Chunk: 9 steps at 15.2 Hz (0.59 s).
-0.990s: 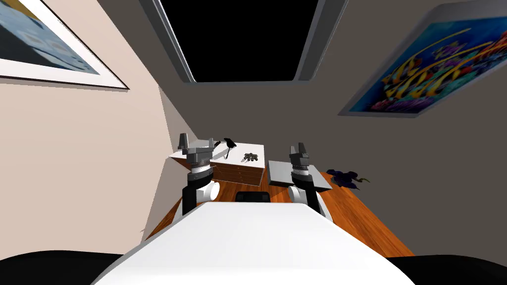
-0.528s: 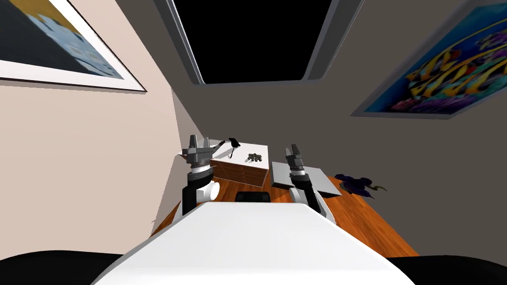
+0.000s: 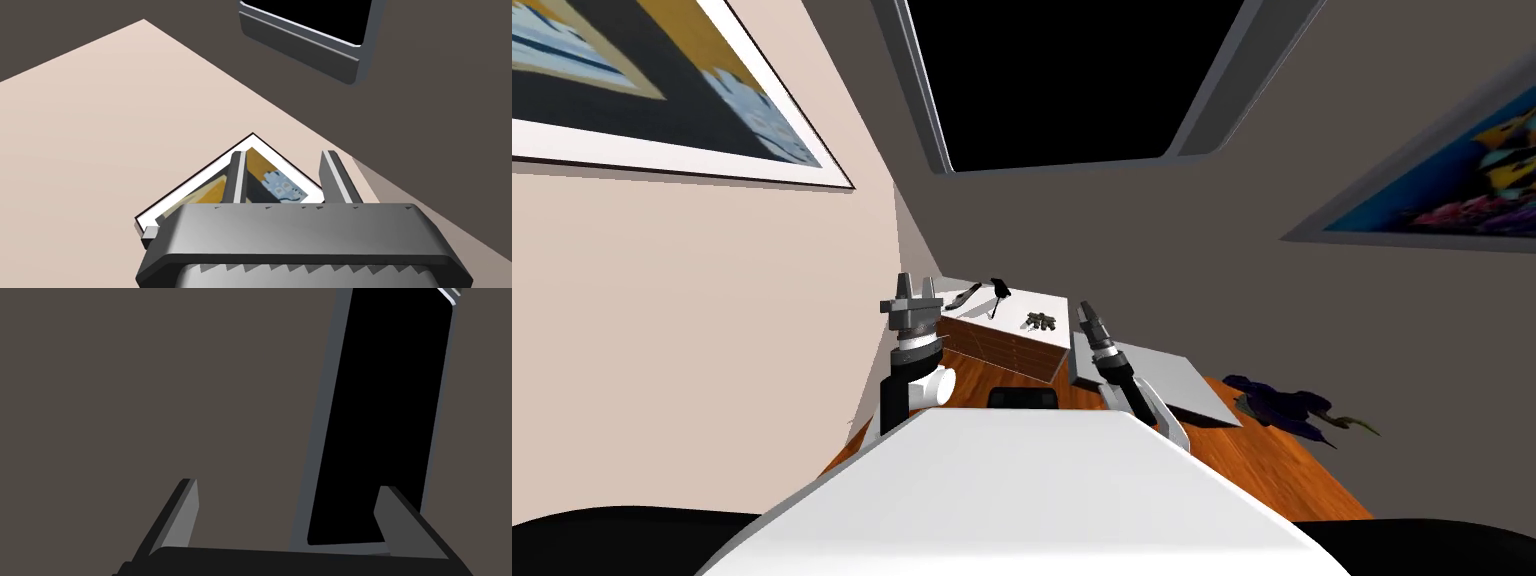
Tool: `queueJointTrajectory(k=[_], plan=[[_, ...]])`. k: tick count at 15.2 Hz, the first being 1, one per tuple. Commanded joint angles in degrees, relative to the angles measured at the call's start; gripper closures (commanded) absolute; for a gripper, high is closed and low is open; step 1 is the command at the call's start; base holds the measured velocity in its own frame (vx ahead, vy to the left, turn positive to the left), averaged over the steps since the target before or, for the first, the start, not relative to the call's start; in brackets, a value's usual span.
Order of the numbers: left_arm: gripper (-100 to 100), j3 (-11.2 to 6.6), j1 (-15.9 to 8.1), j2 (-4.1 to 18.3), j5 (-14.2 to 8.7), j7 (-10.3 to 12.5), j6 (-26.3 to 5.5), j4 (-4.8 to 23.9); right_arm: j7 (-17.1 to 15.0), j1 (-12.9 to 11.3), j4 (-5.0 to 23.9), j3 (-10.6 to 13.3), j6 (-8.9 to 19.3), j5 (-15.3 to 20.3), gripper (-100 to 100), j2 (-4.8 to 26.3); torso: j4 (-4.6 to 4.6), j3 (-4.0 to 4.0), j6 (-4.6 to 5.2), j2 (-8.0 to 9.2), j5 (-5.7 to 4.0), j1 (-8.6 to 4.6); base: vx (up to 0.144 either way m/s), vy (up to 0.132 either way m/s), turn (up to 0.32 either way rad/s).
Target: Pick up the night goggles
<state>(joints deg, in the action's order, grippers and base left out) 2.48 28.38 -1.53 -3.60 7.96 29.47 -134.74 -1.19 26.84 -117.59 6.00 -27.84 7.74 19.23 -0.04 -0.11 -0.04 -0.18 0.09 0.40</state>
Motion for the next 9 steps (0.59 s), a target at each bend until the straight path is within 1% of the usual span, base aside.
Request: queueJointTrajectory(k=[1, 2, 3, 4, 5, 6, 7, 8, 9], plan=[[0, 0.0, 0.0, 0.0, 0.0, 0.0, 0.0, 0.0, 0.2, -0.4, 1.2, 0.8, 0.0, 0.7, -100, 2.5, 0.0, 0.0, 0.0, 0.0, 0.0, 0.0, 0.044, 0.091, 0.158], [0, 0.0, 0.0, 0.0, 0.0, 0.0, 0.0, 0.0, 0.5, -0.8, 3.0, 1.9, -0.1, 1.5, -100, 4.1, 0.0, 0.0, 0.01, 0.0, 0.0, 0.0, 0.039, 0.1, 0.19], [0, 0.0, 0.0, 0.0, 0.0, 0.0, 0.0, 0.0, 0.5, -0.8, 3.0, 1.9, -0.1, 1.5, -100, 5.0, 0.0, 0.01, 0.0, 0.01, 0.01, 0.02, 0.032, 0.089, 0.184], [0, 0.0, 0.0, 0.0, 0.0, 0.0, 0.0, 0.0, 0.8, -1.2, 4.8, 3.0, -0.3, 2.5, -100, 6.8, 0.01, 0.02, 0.01, 0.04, 0.01, 0.0, 0.031, 0.102, 0.216], [0, 0.0, 0.0, 0.0, 0.0, 0.0, 0.0, 0.0, 0.8, -1.2, 4.8, 3.0, -0.3, 2.5, -100, 7.7, 0.01, 0.03, -0.01, 0.05, 0.01, 0.03, 0.03, 0.101, 0.188], [0, 0.0, 0.0, 0.0, 0.0, 0.0, 0.0, 0.0, 1.1, -1.7, 6.8, 4.1, -0.5, 3.4, -100, 9.2, 0.01, 0.03, 0.01, 0.06, 0.01, 0.04, 0.041, 0.121, 0.231], [0, 0.0, 0.0, 0.0, 0.0, 0.0, 0.0, 0.0, 1.1, -1.7, 6.8, 4.1, -0.5, 3.4, -100, 10.5, 0.01, 0.03, 0.0, 0.05, 0.02, 0.1, 0.051, 0.11, 0.193], [0, 0.0, 0.0, 0.0, 0.0, 0.0, 0.0, 0.0, 1.4, -2.1, 8.5, 5.3, -0.6, 4.4, -100, 12.0, 0.01, 0.02, 0.01, 0.03, 0.03, 0.09, 0.058, 0.109, 0.27], [0, 0.0, 0.0, 0.0, 0.0, 0.0, 0.0, 0.0, 1.4, -2.1, 8.8, 5.3, -0.6, 4.4, -100, 13.3, 0.0, 0.0, -0.02, 0.0, 0.02, 0.1, 0.061, 0.099, 0.233]])
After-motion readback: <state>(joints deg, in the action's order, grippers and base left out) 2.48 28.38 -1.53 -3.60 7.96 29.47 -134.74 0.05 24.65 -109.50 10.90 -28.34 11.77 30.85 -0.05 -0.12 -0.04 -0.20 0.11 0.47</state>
